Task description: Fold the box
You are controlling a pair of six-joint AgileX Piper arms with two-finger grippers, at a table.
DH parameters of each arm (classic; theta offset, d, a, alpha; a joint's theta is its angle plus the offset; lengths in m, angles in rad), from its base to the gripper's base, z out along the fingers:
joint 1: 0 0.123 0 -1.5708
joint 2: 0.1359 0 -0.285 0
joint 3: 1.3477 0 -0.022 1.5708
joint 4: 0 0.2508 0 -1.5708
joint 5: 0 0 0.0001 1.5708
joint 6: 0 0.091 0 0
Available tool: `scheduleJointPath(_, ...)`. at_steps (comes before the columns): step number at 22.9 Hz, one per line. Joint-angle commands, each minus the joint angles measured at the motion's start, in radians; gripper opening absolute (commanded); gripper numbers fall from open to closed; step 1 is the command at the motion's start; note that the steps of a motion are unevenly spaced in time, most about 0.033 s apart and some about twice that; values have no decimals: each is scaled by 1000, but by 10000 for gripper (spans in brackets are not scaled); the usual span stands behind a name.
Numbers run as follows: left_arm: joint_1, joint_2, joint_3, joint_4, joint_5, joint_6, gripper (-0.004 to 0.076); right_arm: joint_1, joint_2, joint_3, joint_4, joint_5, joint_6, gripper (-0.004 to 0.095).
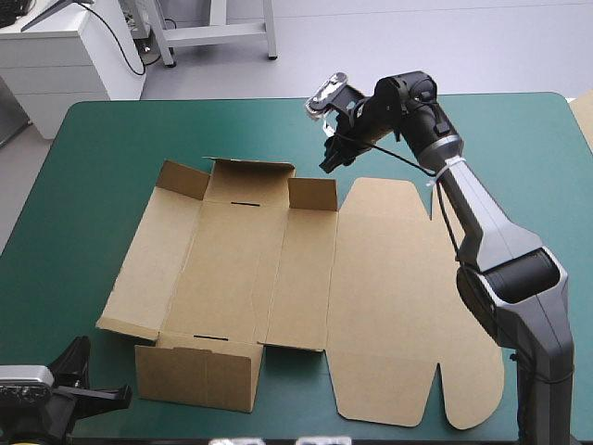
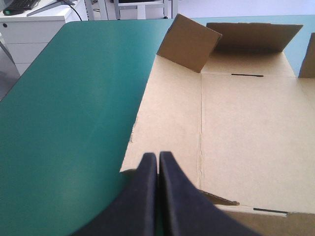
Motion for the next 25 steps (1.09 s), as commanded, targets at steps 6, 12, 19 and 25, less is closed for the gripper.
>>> scheduleJointPath(6, -1, 4, -23, -7, -63, -5, -8, -4, -114, -71, -296, 51, 352, -16)
scheduleJointPath(12, -1, 119, -53, 61, -56, -5, -8, -4, -200, 24, -294, 51, 425, -21)
scheduleJointPath(19, -3, 532, -260, 342, -49, 2, -8, -17, -474, 463, -344, -10, 473, -21)
scheduleJointPath(25, -8, 945, -497, 397, 51, 4, -8, -55, -799, 953, -358, -151, 547, -21)
